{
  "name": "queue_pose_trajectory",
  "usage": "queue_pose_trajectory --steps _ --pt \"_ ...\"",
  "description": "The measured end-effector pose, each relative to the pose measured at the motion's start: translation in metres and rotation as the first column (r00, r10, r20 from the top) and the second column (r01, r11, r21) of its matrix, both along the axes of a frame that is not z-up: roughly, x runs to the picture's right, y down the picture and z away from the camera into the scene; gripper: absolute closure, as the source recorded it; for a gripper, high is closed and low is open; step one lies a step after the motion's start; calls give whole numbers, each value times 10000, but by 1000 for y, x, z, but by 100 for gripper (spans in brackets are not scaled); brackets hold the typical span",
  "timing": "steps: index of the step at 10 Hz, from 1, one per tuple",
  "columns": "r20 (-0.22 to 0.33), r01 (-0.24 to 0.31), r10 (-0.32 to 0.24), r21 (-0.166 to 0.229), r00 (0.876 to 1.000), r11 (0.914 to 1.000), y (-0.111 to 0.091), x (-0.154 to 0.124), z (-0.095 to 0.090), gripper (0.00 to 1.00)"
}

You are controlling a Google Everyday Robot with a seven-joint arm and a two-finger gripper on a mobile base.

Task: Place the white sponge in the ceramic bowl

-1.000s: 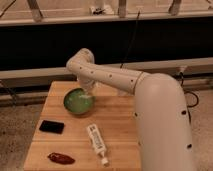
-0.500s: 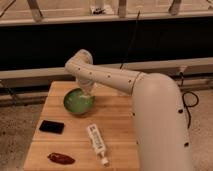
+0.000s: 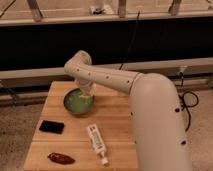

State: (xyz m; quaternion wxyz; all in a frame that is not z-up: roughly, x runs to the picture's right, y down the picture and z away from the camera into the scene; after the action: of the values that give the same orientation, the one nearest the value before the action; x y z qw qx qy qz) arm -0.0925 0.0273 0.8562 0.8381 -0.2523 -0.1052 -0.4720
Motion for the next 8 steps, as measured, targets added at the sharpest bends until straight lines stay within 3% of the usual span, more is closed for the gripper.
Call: queue_pose_trajectory --steps 2,8 --pt "0 -3 3 48 10000 10000 -1 0 2 89" --pt "50 67 -68 218 10000 9997 -2 -4 6 28"
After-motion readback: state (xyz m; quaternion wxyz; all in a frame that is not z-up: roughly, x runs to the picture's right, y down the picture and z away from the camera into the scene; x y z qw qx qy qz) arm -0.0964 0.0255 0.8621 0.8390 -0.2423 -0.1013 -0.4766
